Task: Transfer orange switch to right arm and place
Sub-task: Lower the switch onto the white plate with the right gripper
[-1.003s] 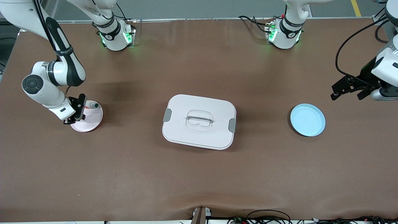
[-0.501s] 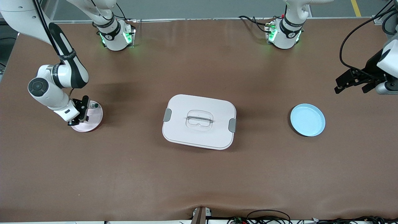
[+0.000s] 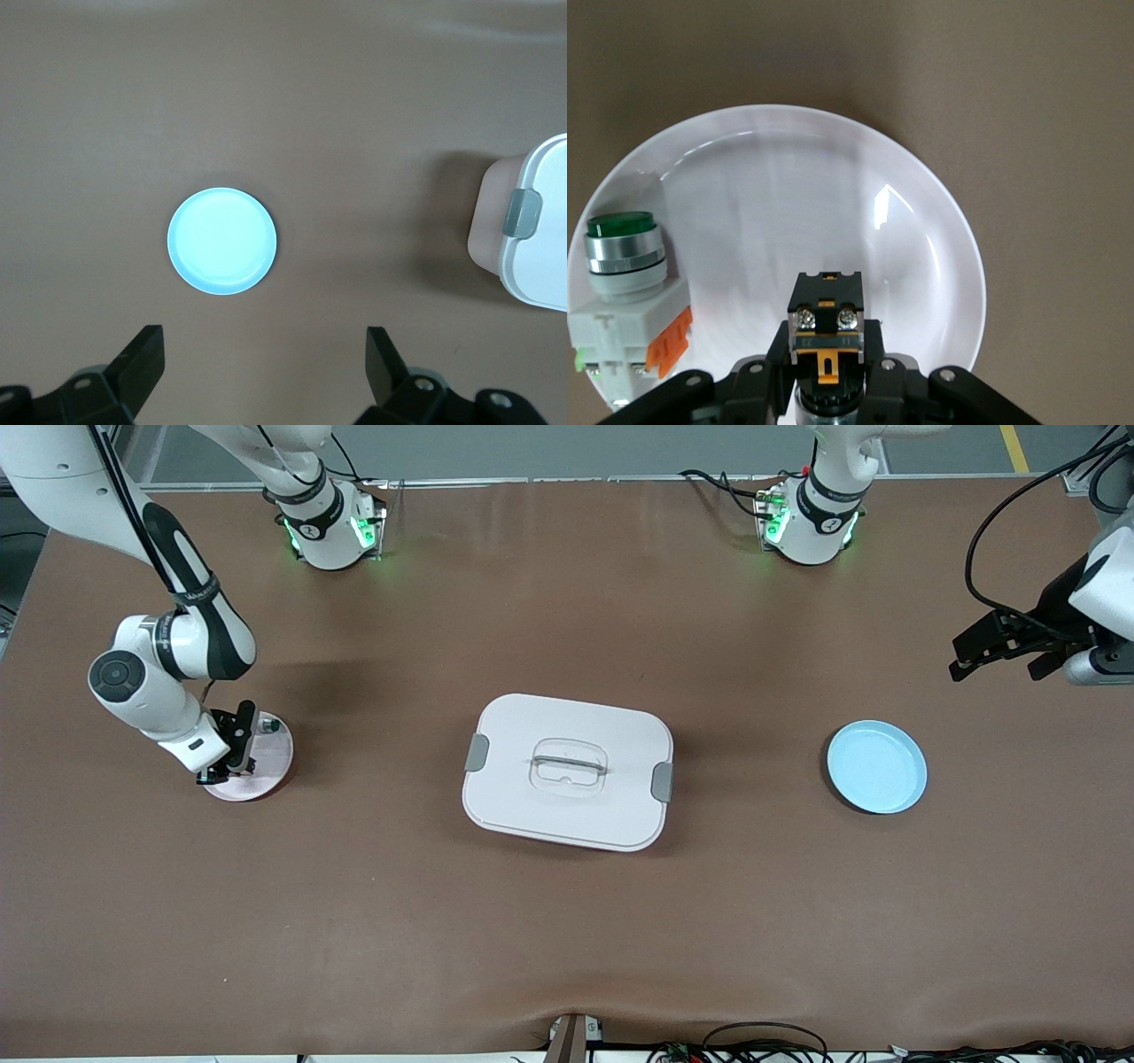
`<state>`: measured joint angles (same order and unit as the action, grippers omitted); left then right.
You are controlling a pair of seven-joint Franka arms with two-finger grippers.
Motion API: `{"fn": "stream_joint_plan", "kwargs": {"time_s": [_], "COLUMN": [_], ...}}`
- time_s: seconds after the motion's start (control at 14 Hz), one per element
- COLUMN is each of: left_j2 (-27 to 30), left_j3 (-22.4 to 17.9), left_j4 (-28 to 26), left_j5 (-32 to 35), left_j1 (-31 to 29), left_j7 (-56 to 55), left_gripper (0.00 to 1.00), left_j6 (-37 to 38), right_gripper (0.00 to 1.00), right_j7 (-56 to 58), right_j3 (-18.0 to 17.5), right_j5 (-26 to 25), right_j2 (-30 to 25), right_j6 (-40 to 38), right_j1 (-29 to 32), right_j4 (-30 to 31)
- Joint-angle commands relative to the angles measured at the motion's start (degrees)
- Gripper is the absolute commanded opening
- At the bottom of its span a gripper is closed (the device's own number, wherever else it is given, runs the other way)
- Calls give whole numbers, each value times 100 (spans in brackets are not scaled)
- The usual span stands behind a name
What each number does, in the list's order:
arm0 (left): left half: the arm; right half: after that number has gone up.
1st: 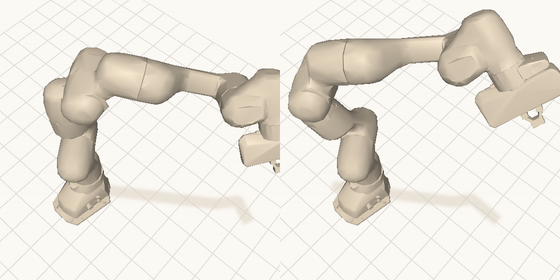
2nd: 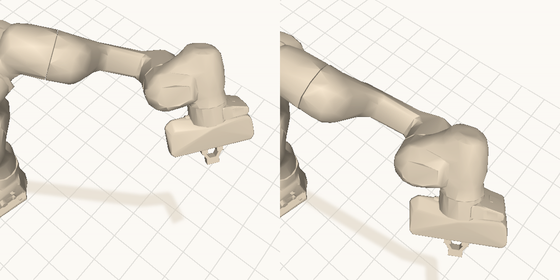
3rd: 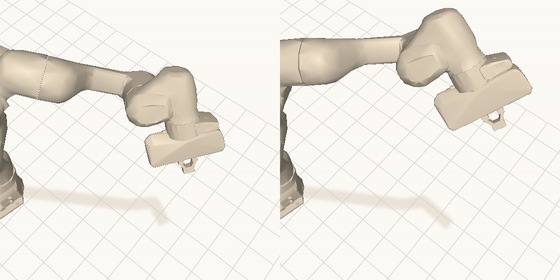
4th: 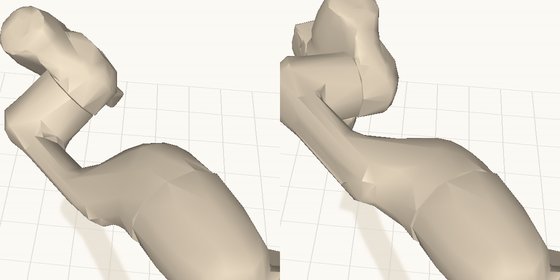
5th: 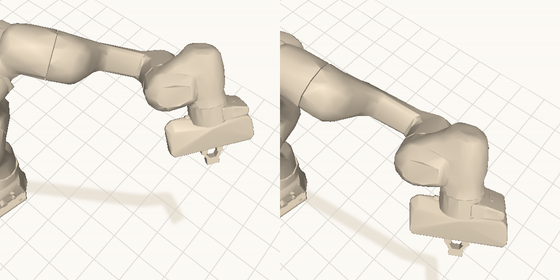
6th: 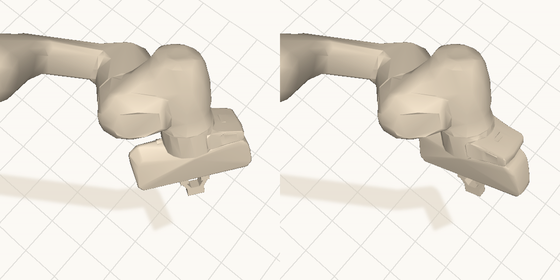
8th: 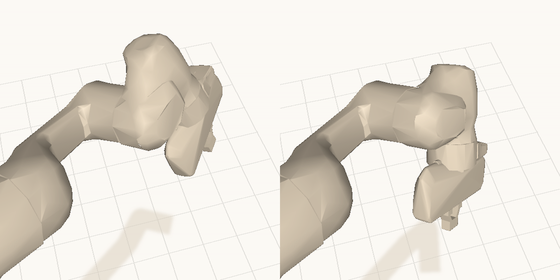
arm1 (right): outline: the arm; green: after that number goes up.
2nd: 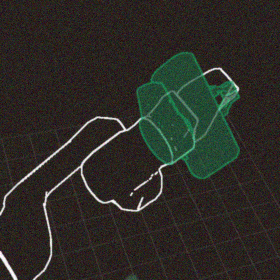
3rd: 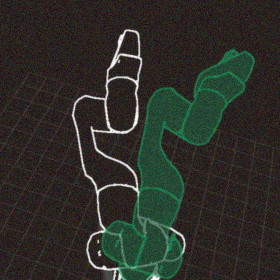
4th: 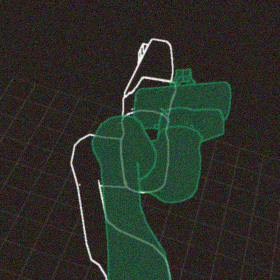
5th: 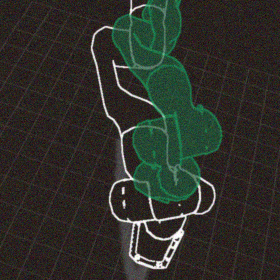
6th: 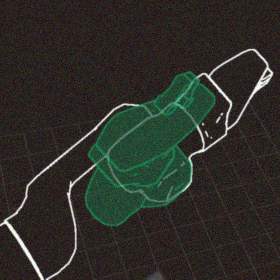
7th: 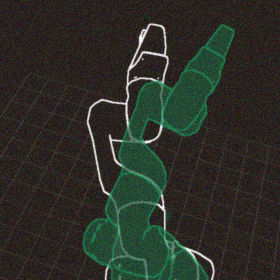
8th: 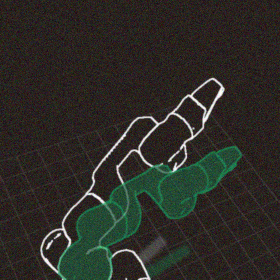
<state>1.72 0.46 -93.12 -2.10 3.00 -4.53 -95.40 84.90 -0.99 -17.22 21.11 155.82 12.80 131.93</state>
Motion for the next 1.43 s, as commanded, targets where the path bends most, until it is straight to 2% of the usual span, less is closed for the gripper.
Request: {"fn": "stream_joint_plan", "kwargs": {"time_s": [0.0, 0.07, 0.14, 0.79, 1.07, 1.36], "left_j2": [48, 4, -5, -66, -75, -75], "left_j3": [-28, -28, -28, -28, -28, -28], "left_j4": [92, 145, 162, 154, 154, 154], "left_j5": [52, 78, 87, 123, 123, 123], "left_j1": [25, 34, 34, 43, 34, 34], "left_j7": [110, 119, 119, 75, 75, 75], "left_gripper": [100, 100, 100, 100, 100, 100], "left_j6": [127, 127, 127, 171, 171, 171], "right_gripper": [0, 2, 99, 100, 100, 100], "right_j7": [-79, -105, -253, -509, -518, -501], "right_j3": [-24, -24, -15, -24, -42, -94], "right_j5": [-185, -185, -194, -194, -194, -133], "right_j2": [-37, -37, -45, -133, -151, -212], "right_j6": [89, 81, 72, -410, -1113, -2307], "right_j1": [109, 109, 91, 82, 82, -23], "right_j4": [88, 79, 70, -131, -588, -1404]}}
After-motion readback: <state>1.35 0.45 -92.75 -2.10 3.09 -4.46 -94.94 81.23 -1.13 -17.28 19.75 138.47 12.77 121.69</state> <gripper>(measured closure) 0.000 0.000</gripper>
